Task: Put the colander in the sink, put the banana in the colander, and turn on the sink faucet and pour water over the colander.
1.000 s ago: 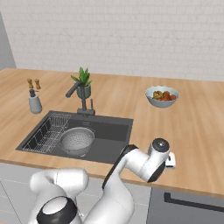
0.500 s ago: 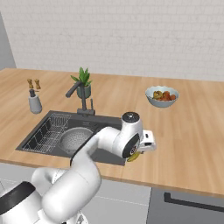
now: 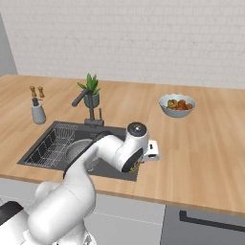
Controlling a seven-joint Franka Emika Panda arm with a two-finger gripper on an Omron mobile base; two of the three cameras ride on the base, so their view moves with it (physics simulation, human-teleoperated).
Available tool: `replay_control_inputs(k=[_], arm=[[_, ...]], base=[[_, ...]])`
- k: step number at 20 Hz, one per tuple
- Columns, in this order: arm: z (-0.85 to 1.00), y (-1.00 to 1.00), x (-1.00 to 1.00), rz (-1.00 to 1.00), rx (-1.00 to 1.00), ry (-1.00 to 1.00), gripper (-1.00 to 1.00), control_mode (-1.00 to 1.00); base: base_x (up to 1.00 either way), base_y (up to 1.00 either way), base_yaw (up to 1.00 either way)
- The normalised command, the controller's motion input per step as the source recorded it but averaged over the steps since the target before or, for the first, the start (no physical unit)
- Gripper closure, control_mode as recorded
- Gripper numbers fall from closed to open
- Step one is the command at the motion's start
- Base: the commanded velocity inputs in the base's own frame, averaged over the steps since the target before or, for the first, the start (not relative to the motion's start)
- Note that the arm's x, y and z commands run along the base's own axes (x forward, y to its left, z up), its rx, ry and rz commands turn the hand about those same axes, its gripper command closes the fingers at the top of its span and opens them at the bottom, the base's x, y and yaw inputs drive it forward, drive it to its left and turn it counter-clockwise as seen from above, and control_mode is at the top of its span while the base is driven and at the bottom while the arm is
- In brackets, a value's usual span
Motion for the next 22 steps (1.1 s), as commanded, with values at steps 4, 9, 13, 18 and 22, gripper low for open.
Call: replay_control_inputs(k=[4, 9, 13, 18, 22], arm=[[0.40, 0.68, 0.00, 0.10, 0.06, 0.01, 1.00, -1.00], [0.31, 0.76, 0.01, 0.13, 0.01, 0.00, 1.00, -1.00], [0.00, 0.70, 0.01, 0.22, 0.06, 0.00, 1.00, -1.00], [-0.01, 0.27, 0.19, 0.22, 0.14, 0.00, 1.00, -1.00], [0.00, 0.17, 0.35, 0.27, 0.03, 0.00, 1.00, -1.00]], base=[[0.00, 0.00, 0.00], [0.00, 0.00, 0.00], [0.00, 0.00, 0.00], [0.00, 0.00, 0.00], [0.00, 0.00, 0.00]])
